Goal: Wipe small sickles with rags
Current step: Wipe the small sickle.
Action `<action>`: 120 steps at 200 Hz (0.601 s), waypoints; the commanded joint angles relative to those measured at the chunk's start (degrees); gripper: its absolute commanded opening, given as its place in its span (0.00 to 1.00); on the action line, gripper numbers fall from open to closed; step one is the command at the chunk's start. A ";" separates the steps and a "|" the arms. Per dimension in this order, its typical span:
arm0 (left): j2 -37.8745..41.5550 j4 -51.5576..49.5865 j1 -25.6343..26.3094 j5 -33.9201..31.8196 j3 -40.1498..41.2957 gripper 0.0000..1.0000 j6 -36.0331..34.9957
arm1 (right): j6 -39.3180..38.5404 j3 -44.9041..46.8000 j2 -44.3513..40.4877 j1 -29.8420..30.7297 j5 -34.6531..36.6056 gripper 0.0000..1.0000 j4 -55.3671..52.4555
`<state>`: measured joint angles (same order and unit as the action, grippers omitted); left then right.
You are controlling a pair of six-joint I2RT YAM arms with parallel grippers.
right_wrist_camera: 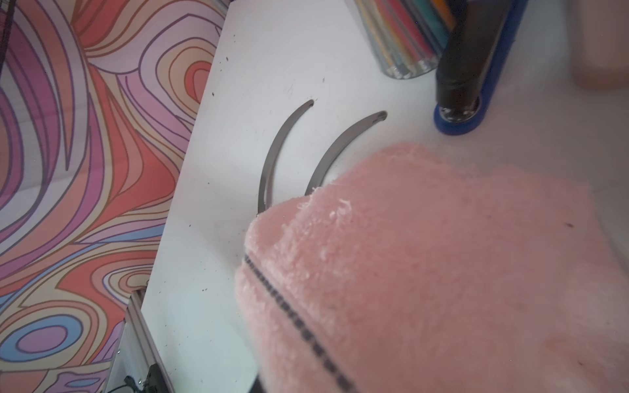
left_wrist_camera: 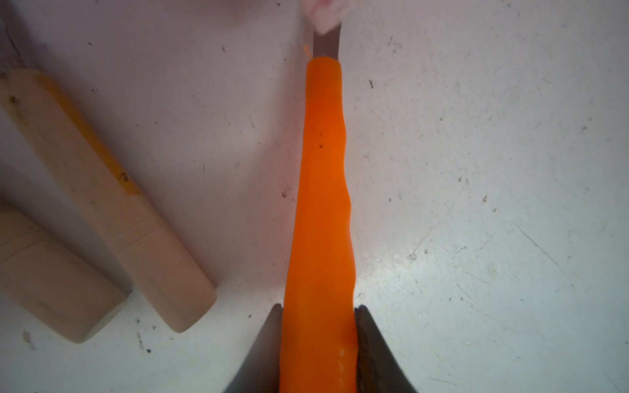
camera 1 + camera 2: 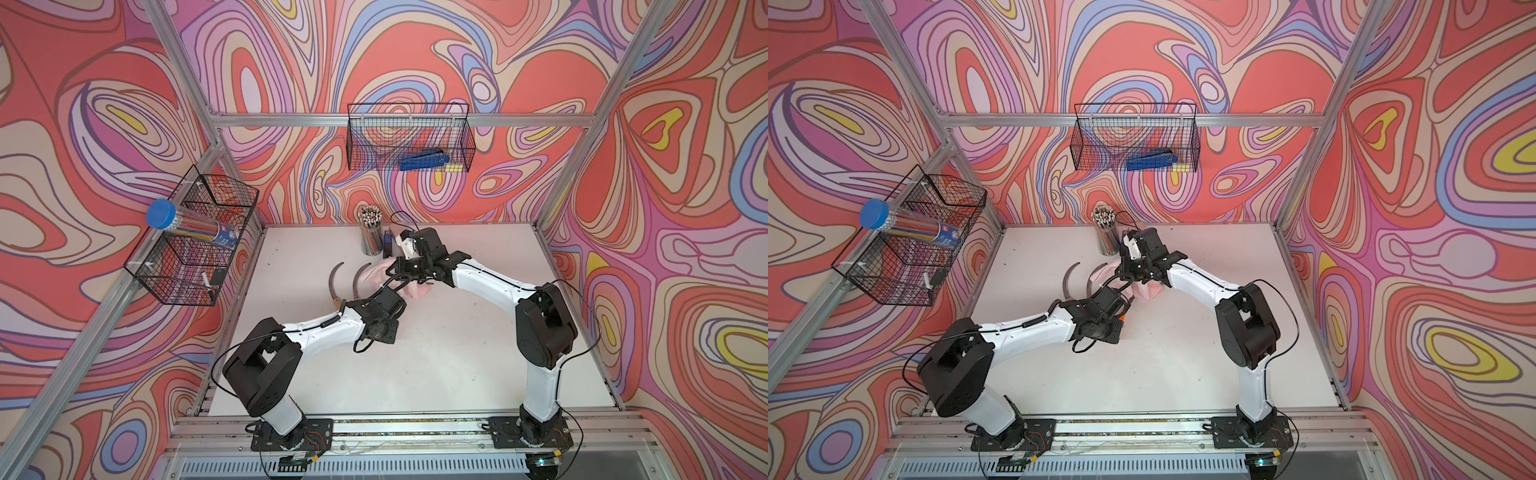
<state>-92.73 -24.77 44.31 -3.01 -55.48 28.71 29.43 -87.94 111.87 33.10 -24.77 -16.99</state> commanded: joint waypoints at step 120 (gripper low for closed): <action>0.40 1.66 0.08 -2.29 -0.33 0.00 -1.02 | 13.96 24.07 -5.46 3.66 -12.04 0.00 16.46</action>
<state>-94.48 -31.51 45.87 -2.42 -55.27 27.18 41.28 -68.90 109.56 35.40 -31.31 2.11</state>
